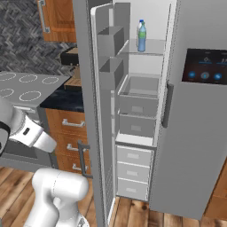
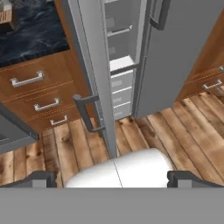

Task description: Take the bottled waters from the counter and place them in the freezer to freeze. Close the freezer door after placing the bottles.

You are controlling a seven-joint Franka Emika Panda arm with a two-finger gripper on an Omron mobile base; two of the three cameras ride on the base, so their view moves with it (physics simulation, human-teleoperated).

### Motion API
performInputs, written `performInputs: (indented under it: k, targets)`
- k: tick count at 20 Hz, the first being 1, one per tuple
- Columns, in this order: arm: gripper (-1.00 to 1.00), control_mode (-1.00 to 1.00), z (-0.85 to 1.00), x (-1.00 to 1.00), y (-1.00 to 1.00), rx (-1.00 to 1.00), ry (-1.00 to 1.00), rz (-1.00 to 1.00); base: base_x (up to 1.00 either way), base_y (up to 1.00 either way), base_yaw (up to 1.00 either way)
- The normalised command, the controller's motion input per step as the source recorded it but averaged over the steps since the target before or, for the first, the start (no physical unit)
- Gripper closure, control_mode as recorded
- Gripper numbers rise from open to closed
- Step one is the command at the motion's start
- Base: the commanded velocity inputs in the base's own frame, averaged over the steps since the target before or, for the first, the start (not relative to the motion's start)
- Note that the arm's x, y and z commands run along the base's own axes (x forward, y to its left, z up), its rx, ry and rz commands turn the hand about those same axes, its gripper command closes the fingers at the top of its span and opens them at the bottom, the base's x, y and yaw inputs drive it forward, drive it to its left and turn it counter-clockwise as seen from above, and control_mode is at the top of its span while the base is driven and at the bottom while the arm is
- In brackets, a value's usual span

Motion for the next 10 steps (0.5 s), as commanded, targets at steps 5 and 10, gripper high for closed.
performInputs:
  k: [5,10]
  targets:
    - [-1.0,-1.0,0.0,0.39,0.03,-0.1,-0.01,-0.33,0.0,0.0,0.0]
    - [-1.0,-1.0,0.09,0.53,0.2,-0.2,-0.13,-0.39,0.0,0.0,0.0]
